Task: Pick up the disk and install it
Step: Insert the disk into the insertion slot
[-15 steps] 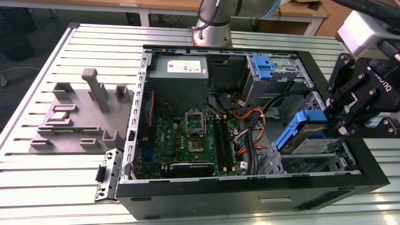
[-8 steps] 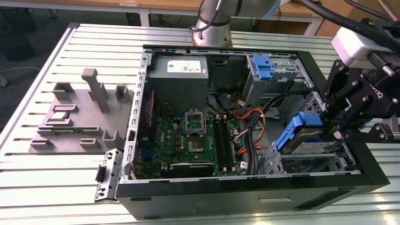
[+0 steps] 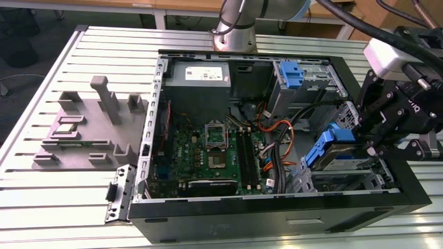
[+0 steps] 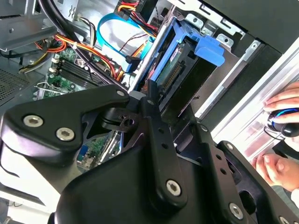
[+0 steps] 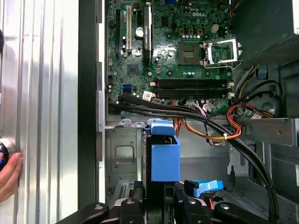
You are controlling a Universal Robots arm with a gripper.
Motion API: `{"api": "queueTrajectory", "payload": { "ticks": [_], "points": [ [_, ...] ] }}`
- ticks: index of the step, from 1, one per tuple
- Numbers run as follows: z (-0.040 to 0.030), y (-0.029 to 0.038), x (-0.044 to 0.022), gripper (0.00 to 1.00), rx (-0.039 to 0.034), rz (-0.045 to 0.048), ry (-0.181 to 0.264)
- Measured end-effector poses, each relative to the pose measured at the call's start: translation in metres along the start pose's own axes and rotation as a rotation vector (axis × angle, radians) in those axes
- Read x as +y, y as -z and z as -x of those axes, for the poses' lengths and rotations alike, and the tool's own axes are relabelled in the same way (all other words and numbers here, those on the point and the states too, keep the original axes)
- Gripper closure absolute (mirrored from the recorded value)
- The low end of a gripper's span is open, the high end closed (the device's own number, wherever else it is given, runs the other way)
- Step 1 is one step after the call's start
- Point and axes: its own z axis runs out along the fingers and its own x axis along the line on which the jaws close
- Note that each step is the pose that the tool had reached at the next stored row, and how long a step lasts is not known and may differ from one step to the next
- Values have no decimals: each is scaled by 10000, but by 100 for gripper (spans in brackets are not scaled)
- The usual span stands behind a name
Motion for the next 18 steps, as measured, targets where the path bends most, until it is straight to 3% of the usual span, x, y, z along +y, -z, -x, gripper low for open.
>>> {"api": "queueTrajectory", "payload": {
  "ticks": [3,15,18],
  "points": [
    [-1,-15,-1,65,-6,0,0],
    [-13,-220,-13,65,-1,0,0],
    [-13,-224,-13,65,2,0,-1]
  ]
}}
